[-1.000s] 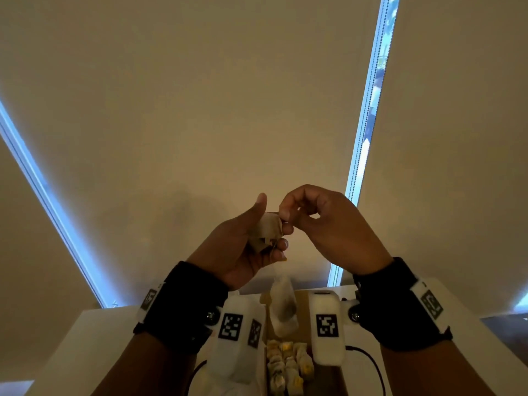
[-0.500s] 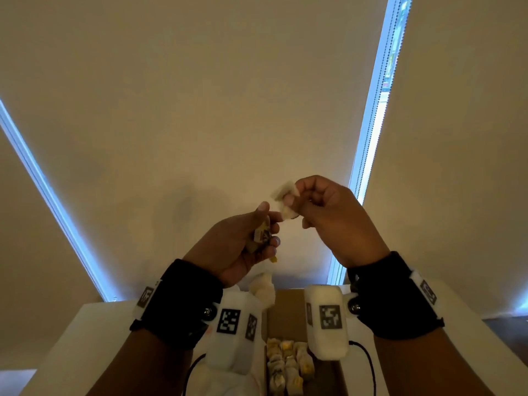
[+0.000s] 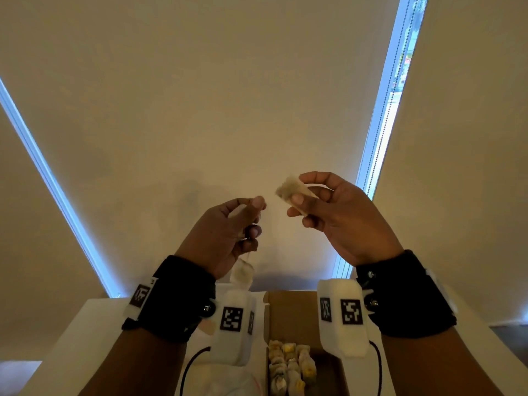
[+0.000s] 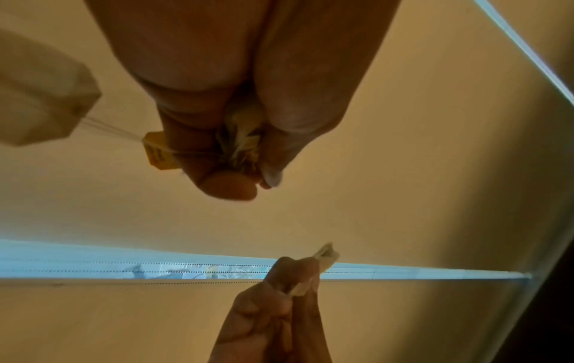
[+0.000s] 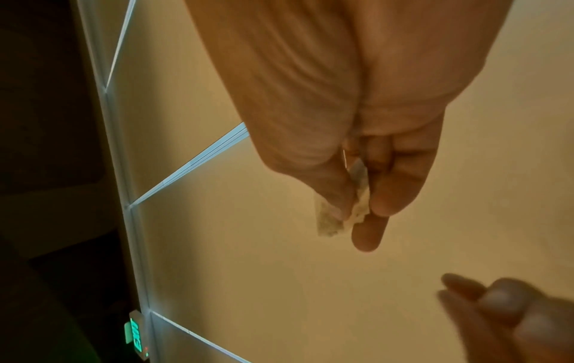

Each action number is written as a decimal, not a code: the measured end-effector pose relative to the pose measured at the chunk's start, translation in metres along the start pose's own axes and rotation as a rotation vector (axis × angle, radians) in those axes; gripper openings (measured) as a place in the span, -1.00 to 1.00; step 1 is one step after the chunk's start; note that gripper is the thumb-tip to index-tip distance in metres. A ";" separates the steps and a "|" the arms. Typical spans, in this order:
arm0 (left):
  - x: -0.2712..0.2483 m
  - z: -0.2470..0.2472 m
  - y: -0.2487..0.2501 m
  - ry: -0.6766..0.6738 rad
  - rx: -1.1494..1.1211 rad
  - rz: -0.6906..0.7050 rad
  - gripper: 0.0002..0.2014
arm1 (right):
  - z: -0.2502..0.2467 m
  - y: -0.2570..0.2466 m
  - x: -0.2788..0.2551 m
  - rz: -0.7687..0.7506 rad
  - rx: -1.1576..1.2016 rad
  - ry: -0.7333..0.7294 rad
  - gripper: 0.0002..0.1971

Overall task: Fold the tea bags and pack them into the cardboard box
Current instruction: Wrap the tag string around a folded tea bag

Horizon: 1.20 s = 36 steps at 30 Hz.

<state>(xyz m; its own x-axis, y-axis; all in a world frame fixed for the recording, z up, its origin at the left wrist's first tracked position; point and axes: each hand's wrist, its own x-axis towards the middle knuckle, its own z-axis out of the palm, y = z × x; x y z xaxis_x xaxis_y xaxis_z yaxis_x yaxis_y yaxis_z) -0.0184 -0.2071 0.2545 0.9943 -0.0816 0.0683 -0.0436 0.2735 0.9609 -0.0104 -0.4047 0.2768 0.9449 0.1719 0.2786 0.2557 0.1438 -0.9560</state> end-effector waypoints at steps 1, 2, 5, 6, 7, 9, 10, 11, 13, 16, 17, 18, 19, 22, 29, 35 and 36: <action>-0.001 0.002 0.005 -0.003 0.057 0.037 -0.58 | 0.000 -0.001 0.000 -0.006 -0.050 -0.011 -0.63; -0.002 0.004 0.009 -0.007 0.105 0.069 -0.51 | 0.000 -0.001 0.000 -0.017 -0.097 -0.021 -0.63; -0.003 0.010 0.019 -0.021 0.177 0.090 -0.38 | 0.000 -0.003 0.000 -0.056 -0.167 -0.040 -0.68; -0.003 0.012 0.020 -0.020 0.185 0.059 -0.38 | 0.000 -0.003 0.000 -0.069 -0.175 -0.044 -0.71; -0.003 0.012 0.021 -0.020 0.190 0.017 -0.40 | -0.001 -0.004 -0.001 -0.081 -0.184 -0.050 -0.73; -0.004 0.012 0.020 -0.047 0.192 -0.067 -0.43 | -0.003 -0.004 -0.001 -0.111 -0.223 -0.063 -0.80; -0.004 0.011 0.019 -0.074 0.178 -0.098 -0.43 | -0.004 -0.005 0.000 -0.128 -0.251 -0.074 -0.83; -0.004 0.010 0.017 -0.103 0.156 -0.121 -0.44 | -0.005 -0.005 0.000 -0.147 -0.278 -0.085 -0.85; -0.005 0.009 0.015 -0.145 0.107 -0.142 -0.47 | -0.005 -0.005 0.001 -0.178 -0.316 -0.092 -0.84; -0.006 0.012 0.014 -0.173 0.076 -0.110 -0.60 | -0.005 -0.005 0.003 -0.188 -0.309 -0.057 -0.77; -0.006 0.013 0.013 -0.170 0.090 -0.092 -0.66 | -0.003 -0.005 0.003 -0.186 -0.294 -0.046 -0.73; -0.006 0.015 0.012 -0.162 0.107 -0.075 -0.72 | -0.001 -0.004 0.003 -0.187 -0.265 -0.044 -0.69; -0.007 0.017 0.011 -0.150 0.117 -0.060 -0.78 | 0.001 -0.004 0.003 -0.189 -0.231 -0.047 -0.66; -0.007 0.022 0.007 -0.110 0.109 -0.008 -0.88 | 0.008 -0.001 0.003 -0.177 -0.135 -0.014 -0.66; -0.006 0.025 0.008 0.014 0.203 0.160 -0.87 | 0.011 -0.005 0.002 0.064 0.247 0.059 -0.53; -0.006 0.024 0.014 0.005 0.263 0.182 -0.82 | 0.014 -0.008 0.005 -0.026 0.073 0.062 -0.79; -0.006 0.024 0.015 0.009 0.268 0.173 -0.81 | 0.015 -0.009 0.005 -0.021 0.092 0.071 -0.81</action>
<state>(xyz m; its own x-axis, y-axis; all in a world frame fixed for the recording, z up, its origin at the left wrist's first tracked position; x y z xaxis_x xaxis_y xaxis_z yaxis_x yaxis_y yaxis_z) -0.0277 -0.2256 0.2751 0.9706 -0.0474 0.2359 -0.2352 0.0202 0.9717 -0.0113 -0.3909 0.2876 0.9526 0.0989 0.2878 0.2586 0.2355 -0.9368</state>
